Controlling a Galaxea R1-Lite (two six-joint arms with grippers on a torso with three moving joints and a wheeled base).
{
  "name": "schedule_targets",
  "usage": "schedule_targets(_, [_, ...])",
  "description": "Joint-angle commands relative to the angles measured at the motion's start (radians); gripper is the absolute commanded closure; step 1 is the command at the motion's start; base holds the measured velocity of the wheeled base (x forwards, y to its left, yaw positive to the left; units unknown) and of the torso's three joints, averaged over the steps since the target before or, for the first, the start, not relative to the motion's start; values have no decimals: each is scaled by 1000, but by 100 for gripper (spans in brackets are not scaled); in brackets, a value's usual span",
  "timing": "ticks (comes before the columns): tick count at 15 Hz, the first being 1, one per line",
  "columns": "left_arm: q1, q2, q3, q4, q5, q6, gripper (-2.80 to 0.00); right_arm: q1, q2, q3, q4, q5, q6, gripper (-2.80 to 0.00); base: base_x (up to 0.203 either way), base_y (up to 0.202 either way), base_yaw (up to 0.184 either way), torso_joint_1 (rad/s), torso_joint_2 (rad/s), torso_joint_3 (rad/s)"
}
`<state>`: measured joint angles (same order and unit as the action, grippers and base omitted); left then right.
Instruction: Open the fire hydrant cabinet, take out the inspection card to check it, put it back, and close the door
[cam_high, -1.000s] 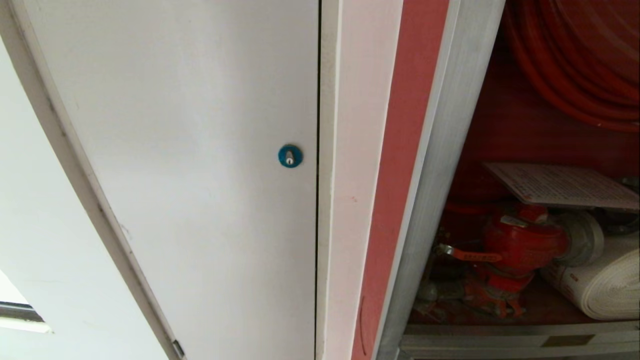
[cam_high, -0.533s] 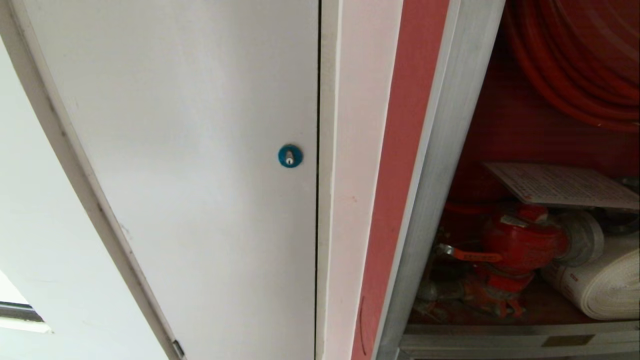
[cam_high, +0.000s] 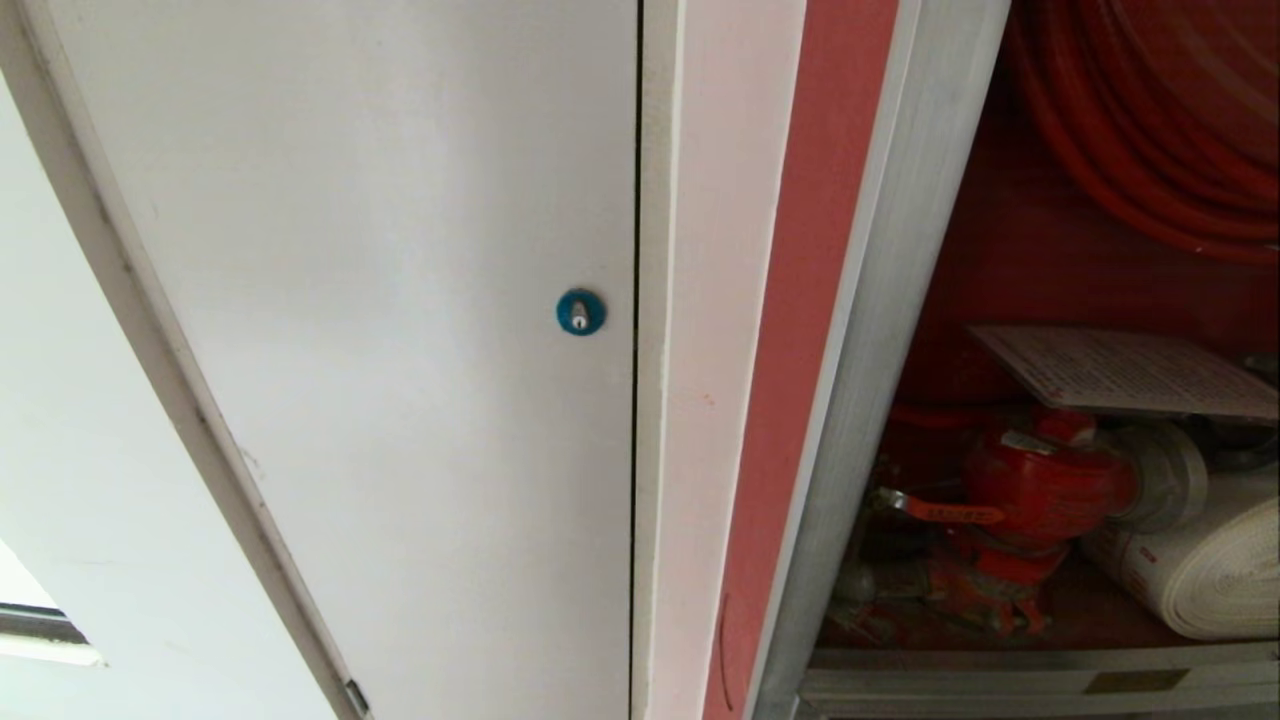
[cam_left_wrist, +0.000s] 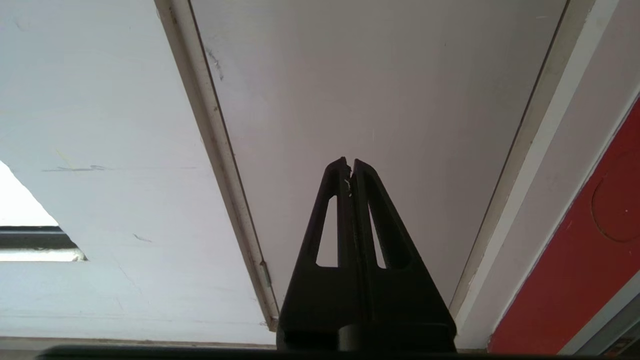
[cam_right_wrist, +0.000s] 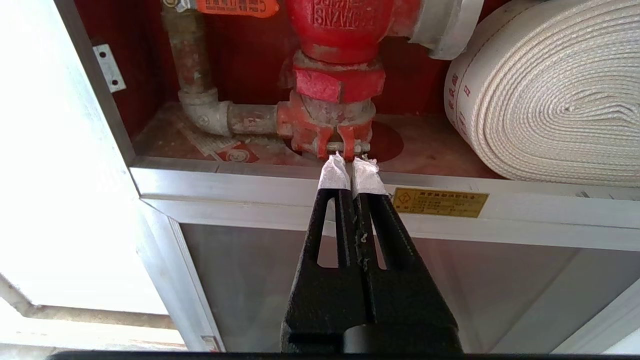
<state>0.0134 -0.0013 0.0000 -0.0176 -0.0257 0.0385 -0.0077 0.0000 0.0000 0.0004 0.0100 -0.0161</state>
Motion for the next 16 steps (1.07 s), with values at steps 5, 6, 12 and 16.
schedule_targets(5, [0, 0, 7, 0, 0, 0, 0, 0, -3, 0, -2, 1, 27, 0, 0, 0, 0, 0, 0, 0])
schedule_targets(6, [0, 1, 8, 1, 0, 0, 0, 0, -3, 0, -2, 1, 30, 0, 0, 0, 0, 0, 0, 0])
schedule_targets(12, [0, 1, 7, 0, 0, 0, 0, 0, -3, 0, -2, 1, 31, 0, 0, 0, 0, 0, 0, 0])
schedule_targets(16, [0, 1, 6, -1, 1, 0, 0, 0, -3, 0, -2, 1, 30, 0, 0, 0, 0, 0, 0, 0])
